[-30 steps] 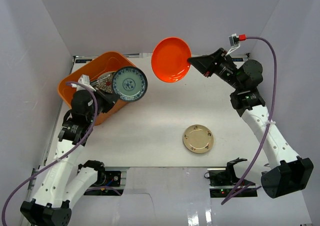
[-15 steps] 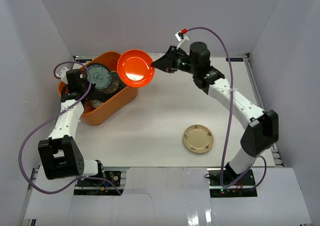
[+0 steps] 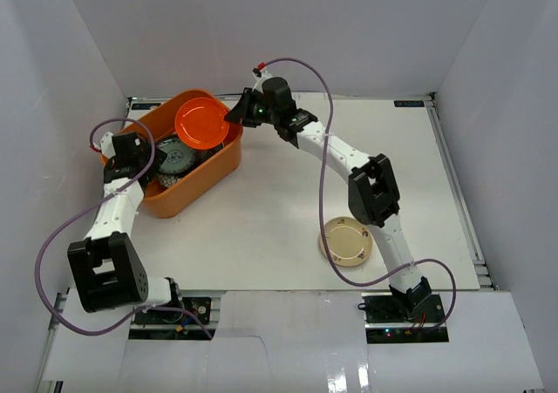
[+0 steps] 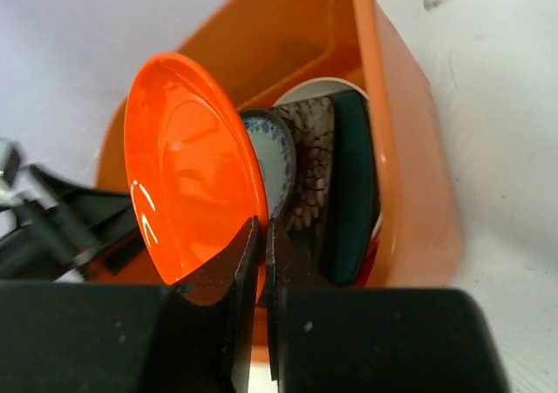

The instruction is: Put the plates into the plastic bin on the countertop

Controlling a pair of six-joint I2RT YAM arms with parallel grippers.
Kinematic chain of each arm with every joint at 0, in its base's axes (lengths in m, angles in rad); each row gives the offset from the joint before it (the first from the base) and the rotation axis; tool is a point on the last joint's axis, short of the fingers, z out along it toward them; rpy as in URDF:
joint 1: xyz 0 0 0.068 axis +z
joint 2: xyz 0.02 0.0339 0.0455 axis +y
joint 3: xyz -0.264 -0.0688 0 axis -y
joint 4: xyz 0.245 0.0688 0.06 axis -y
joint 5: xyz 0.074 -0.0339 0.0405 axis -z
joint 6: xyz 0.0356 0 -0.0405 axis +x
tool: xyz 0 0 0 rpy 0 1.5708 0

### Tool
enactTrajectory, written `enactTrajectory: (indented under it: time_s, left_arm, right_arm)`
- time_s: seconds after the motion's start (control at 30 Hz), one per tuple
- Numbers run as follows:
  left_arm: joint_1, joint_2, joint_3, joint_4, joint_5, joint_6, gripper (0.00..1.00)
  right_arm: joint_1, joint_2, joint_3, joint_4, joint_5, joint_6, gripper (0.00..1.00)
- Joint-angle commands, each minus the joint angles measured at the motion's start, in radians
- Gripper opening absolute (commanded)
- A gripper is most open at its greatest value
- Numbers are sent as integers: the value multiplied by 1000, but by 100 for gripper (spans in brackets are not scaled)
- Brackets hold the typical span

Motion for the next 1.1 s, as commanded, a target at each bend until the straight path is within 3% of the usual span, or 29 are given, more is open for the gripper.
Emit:
enactTrajectory:
  time_s: [0.0,0.13,0.23,0.33,0.5,0.6,0.7,0.77,0.87,0.93,1.03,1.07]
  left_arm:
    - [6,-95,-2,19,42,14,86]
    - [7,-247,18,17,85,17,88]
    - [0,-253,108,-19,171,30,88]
    - [-34,-259,153,-13,315,51,88]
    - [-86,-310,182,-14,433,106,88]
    - [-114,-327,168,-16,498,99,88]
    - [-141,-338,151,-13,533,89,88]
    - [-177,-344,141,-7,507,88,88]
    - [-253,-335,147,-7,476,86,88]
    - [-305,-327,164,-7,463,82,87]
    - [-373,-315,180,-7,423,74,86]
    - [-393,-303,182,-7,414,71,86]
  right_arm:
    - [19,66,153,13,46,27,8]
    - [45,116,177,35,83,21,8]
    - [82,145,183,58,150,-28,8]
    - [120,174,210,58,201,-62,8]
    - [172,215,210,58,253,-138,10]
    - [191,226,203,61,253,-145,19]
    - [197,203,169,67,253,-146,42]
    - [197,162,138,82,253,-158,58]
    - [194,88,106,95,253,-194,67]
    - [180,-8,56,99,252,-213,68]
    - [133,-202,-160,146,244,-200,65]
    - [114,-264,-237,203,232,-180,59]
